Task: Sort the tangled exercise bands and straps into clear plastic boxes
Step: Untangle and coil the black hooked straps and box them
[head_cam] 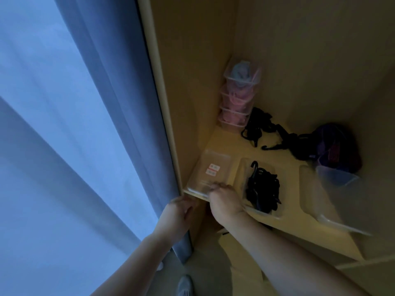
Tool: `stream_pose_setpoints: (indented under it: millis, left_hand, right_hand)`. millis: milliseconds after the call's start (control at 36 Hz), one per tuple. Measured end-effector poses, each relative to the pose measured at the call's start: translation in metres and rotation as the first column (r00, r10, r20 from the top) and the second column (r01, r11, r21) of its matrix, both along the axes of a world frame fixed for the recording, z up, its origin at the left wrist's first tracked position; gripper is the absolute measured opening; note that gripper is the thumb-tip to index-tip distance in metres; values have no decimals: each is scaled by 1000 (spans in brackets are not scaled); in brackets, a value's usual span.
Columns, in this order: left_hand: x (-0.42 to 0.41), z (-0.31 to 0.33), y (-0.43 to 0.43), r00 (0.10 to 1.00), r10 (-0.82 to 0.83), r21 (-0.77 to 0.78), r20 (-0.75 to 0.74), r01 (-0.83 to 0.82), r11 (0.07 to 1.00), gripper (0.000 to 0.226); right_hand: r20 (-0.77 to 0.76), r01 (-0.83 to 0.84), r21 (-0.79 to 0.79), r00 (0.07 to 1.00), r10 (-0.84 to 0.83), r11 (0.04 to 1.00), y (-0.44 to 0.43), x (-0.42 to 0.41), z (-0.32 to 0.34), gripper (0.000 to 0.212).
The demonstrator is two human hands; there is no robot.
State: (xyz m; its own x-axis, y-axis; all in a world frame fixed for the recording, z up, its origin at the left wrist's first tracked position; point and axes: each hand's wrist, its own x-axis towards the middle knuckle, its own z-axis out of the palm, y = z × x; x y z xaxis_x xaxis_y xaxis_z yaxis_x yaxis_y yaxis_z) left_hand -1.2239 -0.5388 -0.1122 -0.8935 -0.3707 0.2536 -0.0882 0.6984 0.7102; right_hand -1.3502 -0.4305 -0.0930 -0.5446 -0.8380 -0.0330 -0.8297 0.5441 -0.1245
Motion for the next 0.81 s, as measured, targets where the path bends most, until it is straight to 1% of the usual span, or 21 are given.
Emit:
stream_pose_setpoints:
  millis: [83,194,278,333,389,444,528,611,694,806]
  left_hand:
    - [-1,-2,-1,1000,-5,-22,29,5,1000,33]
    - [-6,0,-4,999,-2,-40,39,3,999,23]
    - [-11,5,-6,1000,-17,-32,-7,17,999,27]
    - [-16,6,-6,1000,-18,-37,-2,18,999,27]
    - [-20,7,-8,1000,-7,-50,13,7,999,22]
    - [-24,9,-9,1000,-7,-59,10,8,998,22]
    - [-30,15,-9,1000,-27,-66,-1,27,997,20]
    - [-37,25,-5,998,22,-45,-52,-24,999,20]
    - [-45,36,2,994,99,53,-50,-97,994,14]
    - [-63,57,16,993,115,255,-16,-107,961,11]
  right_hand:
    - [1,13,-25,1000,-13,1000,-2,1,1,34]
    - [28,56,-53,998,-54,997,-2,-1,7,34]
    - [51,82,-134,996,-76,988,-3,-2,13,31]
    - [37,93,-182,995,-88,979,-5,-5,14,29]
    - [31,87,-203,996,-82,975,-4,-11,15,33]
    - [24,87,-230,996,-83,969,-2,-16,17,39]
    - [-56,57,-352,995,-82,934,6,-20,28,31]
    - [-151,40,-394,983,-107,918,21,-22,42,31]
    - [-233,24,-420,963,-133,907,42,-28,45,25]
    - [-288,13,-359,950,-124,933,80,-32,39,22]
